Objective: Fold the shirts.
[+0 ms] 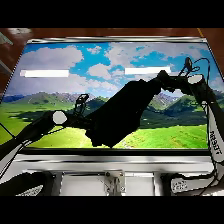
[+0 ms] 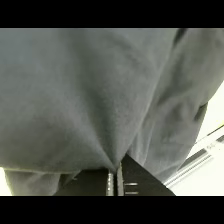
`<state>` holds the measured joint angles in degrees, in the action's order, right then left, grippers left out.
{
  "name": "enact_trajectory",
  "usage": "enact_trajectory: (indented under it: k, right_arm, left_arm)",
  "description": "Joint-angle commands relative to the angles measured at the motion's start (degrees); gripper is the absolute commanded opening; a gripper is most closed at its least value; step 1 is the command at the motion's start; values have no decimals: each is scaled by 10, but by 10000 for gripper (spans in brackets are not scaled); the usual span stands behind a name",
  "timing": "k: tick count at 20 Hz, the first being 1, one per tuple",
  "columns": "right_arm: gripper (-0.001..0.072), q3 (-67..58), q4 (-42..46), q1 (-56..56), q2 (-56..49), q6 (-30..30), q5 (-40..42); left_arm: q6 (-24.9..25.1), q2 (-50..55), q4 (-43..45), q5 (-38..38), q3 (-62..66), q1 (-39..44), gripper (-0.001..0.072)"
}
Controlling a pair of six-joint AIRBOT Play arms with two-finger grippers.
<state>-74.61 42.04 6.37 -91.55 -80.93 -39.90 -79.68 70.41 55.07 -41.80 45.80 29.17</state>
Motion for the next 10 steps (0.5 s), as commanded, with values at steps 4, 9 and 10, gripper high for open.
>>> enact_trajectory:
  k: [4, 9, 10]
  right_arm:
    - [644, -13, 49, 67, -5, 41, -431]
    - [678, 128, 95, -10, 2, 24, -443]
    - [679, 153, 94, -27, 2, 16, -417]
  left_arm:
    - [-7, -1, -14, 17, 2, -69, 44]
    - [-4, -2, -13, 12, 24, -122, 43]
    - [-4, -2, -13, 10, 31, -123, 43]
